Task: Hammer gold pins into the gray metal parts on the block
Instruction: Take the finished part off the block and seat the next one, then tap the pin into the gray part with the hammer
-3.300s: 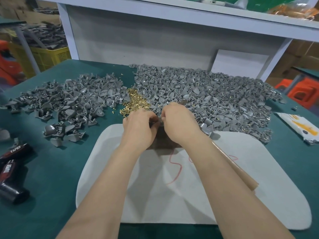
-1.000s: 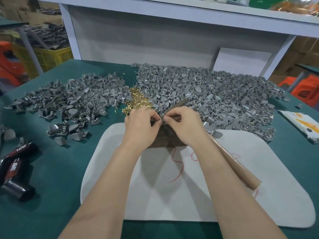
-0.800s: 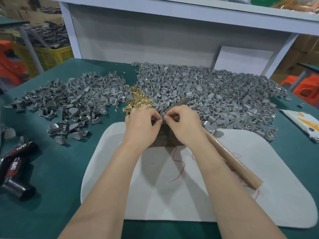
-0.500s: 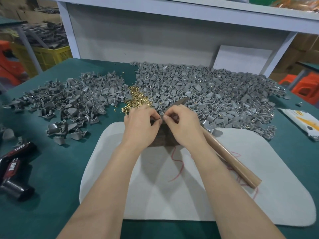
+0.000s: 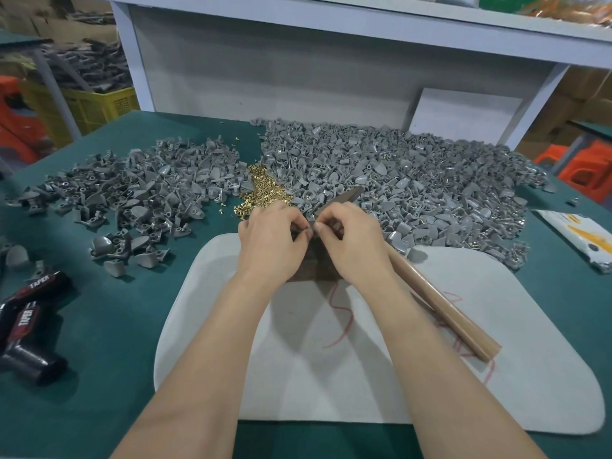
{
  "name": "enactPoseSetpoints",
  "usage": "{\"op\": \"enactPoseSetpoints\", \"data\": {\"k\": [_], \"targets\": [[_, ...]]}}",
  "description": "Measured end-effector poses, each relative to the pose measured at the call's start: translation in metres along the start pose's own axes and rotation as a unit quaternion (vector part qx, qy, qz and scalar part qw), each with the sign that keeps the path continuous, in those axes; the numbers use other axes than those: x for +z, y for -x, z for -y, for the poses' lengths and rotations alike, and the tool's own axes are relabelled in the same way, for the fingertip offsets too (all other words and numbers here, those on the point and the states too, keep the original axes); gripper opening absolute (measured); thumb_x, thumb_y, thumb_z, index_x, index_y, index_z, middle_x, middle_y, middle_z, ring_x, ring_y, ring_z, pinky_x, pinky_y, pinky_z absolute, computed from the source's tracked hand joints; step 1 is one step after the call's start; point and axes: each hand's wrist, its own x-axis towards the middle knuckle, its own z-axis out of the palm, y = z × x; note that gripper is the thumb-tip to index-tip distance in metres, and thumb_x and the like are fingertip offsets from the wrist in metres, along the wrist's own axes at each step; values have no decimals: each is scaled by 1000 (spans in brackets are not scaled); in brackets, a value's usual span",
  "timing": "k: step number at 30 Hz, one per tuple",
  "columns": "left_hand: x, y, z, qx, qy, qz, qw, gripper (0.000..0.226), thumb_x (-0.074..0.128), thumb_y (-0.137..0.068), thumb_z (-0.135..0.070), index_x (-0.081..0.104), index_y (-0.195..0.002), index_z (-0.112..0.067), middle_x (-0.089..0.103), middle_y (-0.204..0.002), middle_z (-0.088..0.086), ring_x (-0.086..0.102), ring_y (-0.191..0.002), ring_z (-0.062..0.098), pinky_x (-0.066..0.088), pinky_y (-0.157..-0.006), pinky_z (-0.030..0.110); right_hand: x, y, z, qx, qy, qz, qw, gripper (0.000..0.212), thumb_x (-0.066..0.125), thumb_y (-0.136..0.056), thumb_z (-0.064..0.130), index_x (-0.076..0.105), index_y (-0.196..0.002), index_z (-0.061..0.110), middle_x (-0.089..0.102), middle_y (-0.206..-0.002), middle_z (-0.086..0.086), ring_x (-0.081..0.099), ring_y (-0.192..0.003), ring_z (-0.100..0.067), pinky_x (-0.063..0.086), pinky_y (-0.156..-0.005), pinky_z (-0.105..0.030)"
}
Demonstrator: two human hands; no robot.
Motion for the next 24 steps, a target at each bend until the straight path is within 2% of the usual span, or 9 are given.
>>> {"op": "enactPoseSetpoints", "data": {"k": [10, 20, 22, 24], "targets": [[0, 1, 0, 2, 10, 6, 1000, 7, 62, -88, -30, 66, -88, -24, 58, -102, -6, 50, -108, 23, 34, -89, 37, -4, -7, 3, 79, -16, 43, 996, 8, 62, -86, 18, 63, -79, 22, 66, -90, -1, 59, -88, -18, 44, -86, -33], [-1, 0, 0, 8, 15, 9, 1000, 6, 63, -88, -28, 66, -87, -23, 59, -102, -5, 52, -106, 24, 36, -89, 38, -6, -12, 7, 109, 17, 69, 991, 8, 61, -88, 21, 62, -80, 24, 68, -90, 1, 60, -88, -17, 43, -80, -25], [-1, 0, -1, 8, 15, 9, 1000, 6, 63, -88, -29, 66, -86, -23, 59, -101, -5, 53, -106, 24, 37, -89, 38, -10, -14, 8, 113, -6, 95, 989, 8, 61, -88, 20, 67, -84, 21, 70, -91, 0, 62, -89, -17, 47, -84, -28], [-2, 0, 0, 7, 19, 8, 1000, 6, 64, -87, -29, 64, -83, -25, 59, -100, -5, 52, -105, 23, 36, -88, 37, -21, -13, 4, 106, -54, 89, 989, 14, 59, -90, 17, 71, -97, 15, 71, -99, -1, 63, -95, -17, 47, -92, -32]]}}
